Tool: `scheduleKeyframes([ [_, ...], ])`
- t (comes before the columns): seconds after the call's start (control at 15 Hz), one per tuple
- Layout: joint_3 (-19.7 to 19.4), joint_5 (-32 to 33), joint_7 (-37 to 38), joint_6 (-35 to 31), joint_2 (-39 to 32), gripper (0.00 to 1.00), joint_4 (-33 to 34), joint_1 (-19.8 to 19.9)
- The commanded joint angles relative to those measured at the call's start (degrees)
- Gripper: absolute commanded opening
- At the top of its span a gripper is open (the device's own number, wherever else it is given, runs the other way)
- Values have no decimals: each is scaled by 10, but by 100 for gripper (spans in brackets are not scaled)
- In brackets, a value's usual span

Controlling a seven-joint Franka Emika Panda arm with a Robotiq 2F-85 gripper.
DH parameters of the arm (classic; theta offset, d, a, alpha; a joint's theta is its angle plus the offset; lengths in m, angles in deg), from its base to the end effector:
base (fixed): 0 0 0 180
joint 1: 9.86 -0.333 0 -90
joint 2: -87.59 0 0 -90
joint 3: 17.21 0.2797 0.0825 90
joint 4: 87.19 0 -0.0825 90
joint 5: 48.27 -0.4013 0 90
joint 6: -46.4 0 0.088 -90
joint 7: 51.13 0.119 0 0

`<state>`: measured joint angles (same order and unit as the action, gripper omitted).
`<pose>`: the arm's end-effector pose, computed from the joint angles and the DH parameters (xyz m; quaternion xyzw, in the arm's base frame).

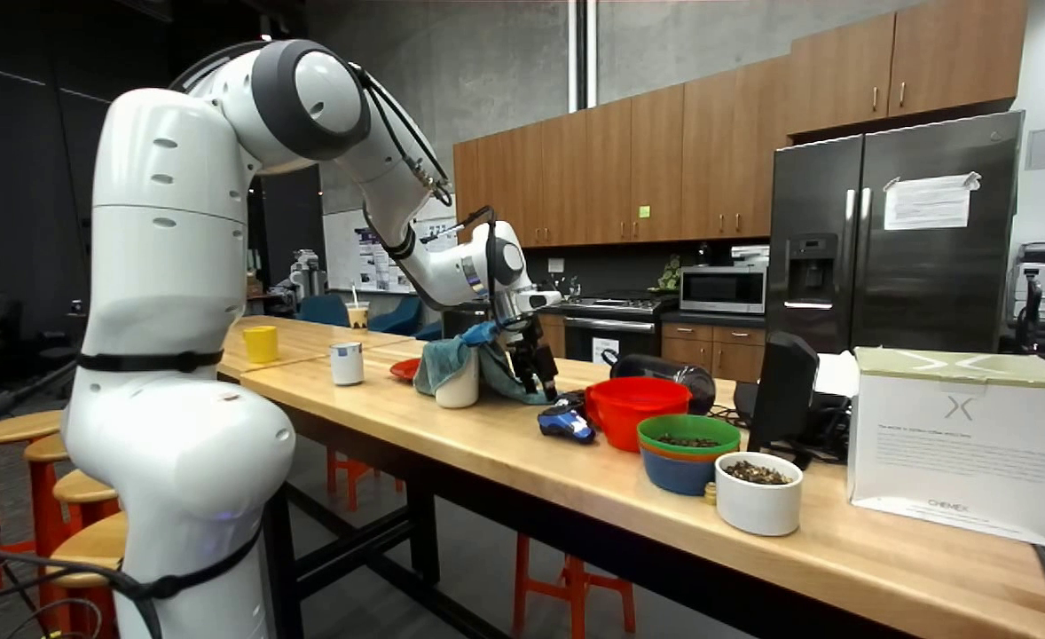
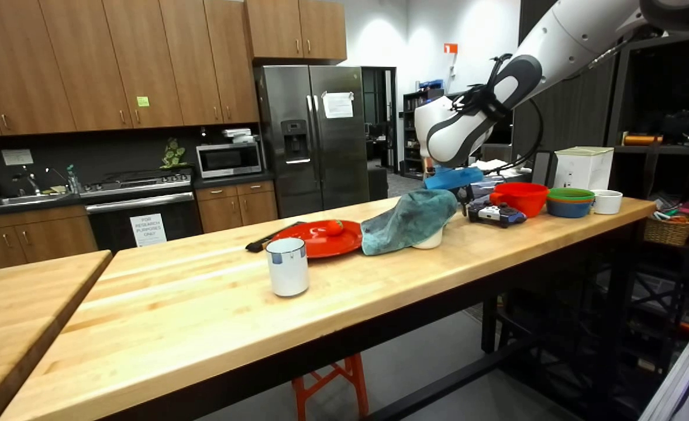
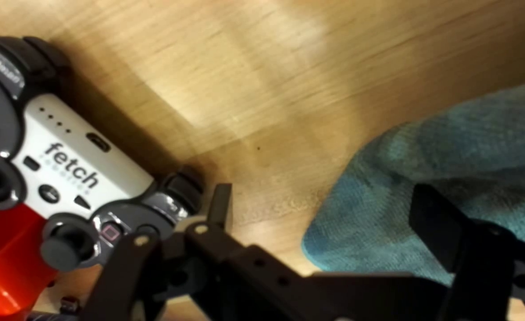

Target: Put the blue towel on the plate

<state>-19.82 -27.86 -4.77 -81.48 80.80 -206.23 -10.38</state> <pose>0.5814 -0.0350 0.3194 0.9407 -0.3065 0.0705 0.1272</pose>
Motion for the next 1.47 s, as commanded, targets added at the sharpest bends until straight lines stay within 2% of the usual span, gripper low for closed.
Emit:
scheduleKeyframes([
  [0.0,-3,-1,-1,1,0,100,1,-3],
  [0.87,-3,-2,-3,-1,0,100,1,-2],
  [0.93,-2,-6,-5,-3,0,98,1,-2],
  [1.0,-2,-9,-7,-8,0,74,0,-1],
  [1.13,-2,-12,-8,-11,0,71,-1,-1],
  [1.2,-2,-14,-8,-14,0,65,-1,-1],
  [1.4,-2,-16,-10,-23,0,39,1,-2],
])
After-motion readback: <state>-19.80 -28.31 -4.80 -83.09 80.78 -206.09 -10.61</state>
